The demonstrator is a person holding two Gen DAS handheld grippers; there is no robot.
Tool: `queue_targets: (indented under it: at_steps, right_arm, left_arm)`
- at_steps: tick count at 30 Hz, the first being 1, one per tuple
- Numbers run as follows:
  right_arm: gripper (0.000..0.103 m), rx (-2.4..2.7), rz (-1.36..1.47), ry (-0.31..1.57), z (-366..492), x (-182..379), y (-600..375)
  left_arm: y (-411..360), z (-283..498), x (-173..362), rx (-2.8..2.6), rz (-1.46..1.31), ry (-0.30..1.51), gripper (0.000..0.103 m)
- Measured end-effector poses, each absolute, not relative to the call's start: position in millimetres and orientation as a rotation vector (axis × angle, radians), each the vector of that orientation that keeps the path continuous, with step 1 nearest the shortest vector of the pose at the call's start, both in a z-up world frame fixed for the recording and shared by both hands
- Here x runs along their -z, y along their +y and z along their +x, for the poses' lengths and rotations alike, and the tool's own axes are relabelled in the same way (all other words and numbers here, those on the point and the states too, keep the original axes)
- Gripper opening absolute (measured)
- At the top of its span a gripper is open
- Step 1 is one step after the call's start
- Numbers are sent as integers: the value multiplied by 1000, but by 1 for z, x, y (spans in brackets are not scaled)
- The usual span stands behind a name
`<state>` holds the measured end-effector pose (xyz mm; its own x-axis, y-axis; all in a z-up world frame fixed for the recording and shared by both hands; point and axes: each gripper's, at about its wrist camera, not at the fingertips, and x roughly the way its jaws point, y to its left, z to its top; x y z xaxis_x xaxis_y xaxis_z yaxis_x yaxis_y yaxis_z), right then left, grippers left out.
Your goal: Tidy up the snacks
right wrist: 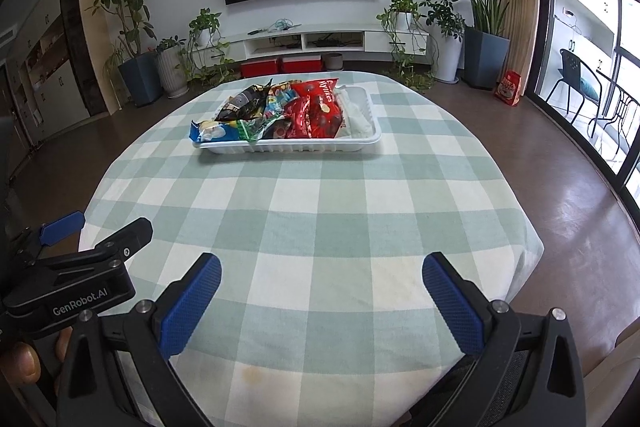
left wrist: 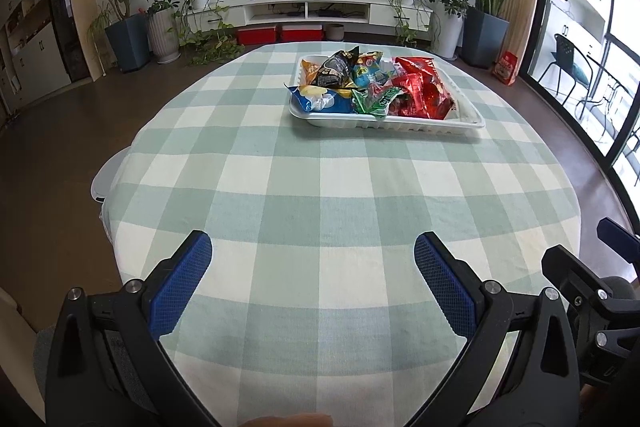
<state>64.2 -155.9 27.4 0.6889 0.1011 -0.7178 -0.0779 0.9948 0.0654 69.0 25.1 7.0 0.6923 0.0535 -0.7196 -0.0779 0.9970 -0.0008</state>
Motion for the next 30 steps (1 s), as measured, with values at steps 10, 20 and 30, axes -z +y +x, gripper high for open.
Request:
queue_targets:
  at_steps: [10,20,30]
  right_arm:
    - [103,-99,32,812,64,-24,-156]
    - [103,-99,32,813,64,-24,-156]
    - [103,-99,32,815,63,-23,-156]
  left_arm:
    - [24,68,-5,-70,-31,807,103]
    - [24,69,-5,-69,-31,808,103]
    - [23,69,-4,-69,-31,808,103]
